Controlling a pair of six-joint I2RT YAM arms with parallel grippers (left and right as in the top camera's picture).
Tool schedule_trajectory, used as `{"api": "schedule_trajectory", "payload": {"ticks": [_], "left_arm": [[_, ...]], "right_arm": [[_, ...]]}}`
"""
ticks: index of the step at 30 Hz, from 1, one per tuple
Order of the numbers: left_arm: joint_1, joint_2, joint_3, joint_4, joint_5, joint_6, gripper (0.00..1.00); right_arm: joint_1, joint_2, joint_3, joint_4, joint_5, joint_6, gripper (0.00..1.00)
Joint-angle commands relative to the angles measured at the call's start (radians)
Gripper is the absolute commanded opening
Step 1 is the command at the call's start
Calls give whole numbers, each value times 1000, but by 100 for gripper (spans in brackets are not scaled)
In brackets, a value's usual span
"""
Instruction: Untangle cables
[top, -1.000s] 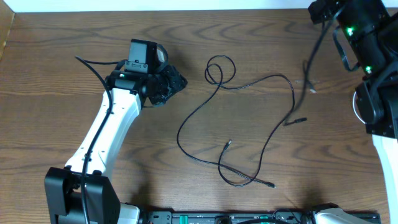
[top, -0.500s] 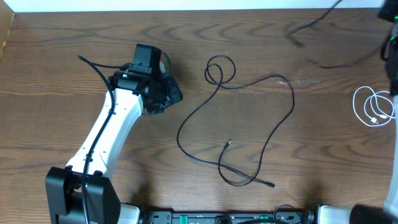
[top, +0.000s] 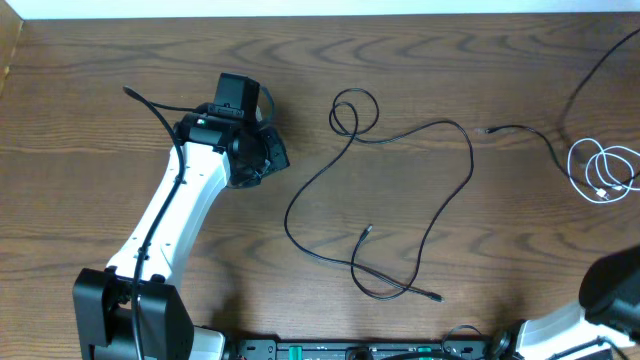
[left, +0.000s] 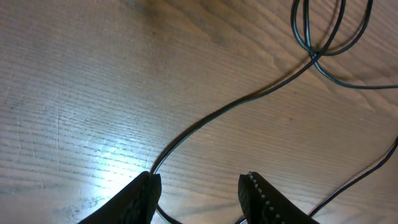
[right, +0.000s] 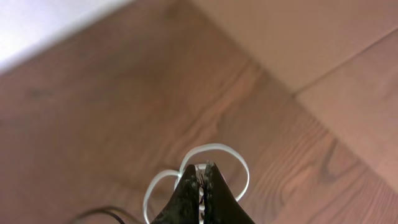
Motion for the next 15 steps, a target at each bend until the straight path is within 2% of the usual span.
{"api": "schedule_trajectory", "payload": {"ticks": [1, 4, 5, 7, 9, 11, 13, 15], "left_arm": [[-2, 1, 6, -14, -14, 10, 46], [-2, 1, 6, -16, -14, 10, 46], [-2, 1, 6, -16, -14, 10, 46], [-2, 1, 6, -16, -14, 10, 46], [-2, 1, 6, -16, -15, 10, 46], [-2, 1, 6, -16, -15, 10, 46], [-2, 1, 6, -17, -15, 10, 46], [-2, 1, 6, -17, -15, 10, 46]], "right_arm": [[-26, 62, 5, -34, -4, 13, 1], [-35, 102, 5, -54, -7, 13, 1], [-37, 111, 5, -57, -12, 13, 9], [-37, 113, 5, -53, -77, 13, 35], [-36, 113, 5, -31, -255, 12, 56], [-34, 113, 5, -27, -425, 12, 63], [-27, 113, 5, -38, -644, 12, 65], [-14, 113, 5, -60, -745, -6, 66]]}}
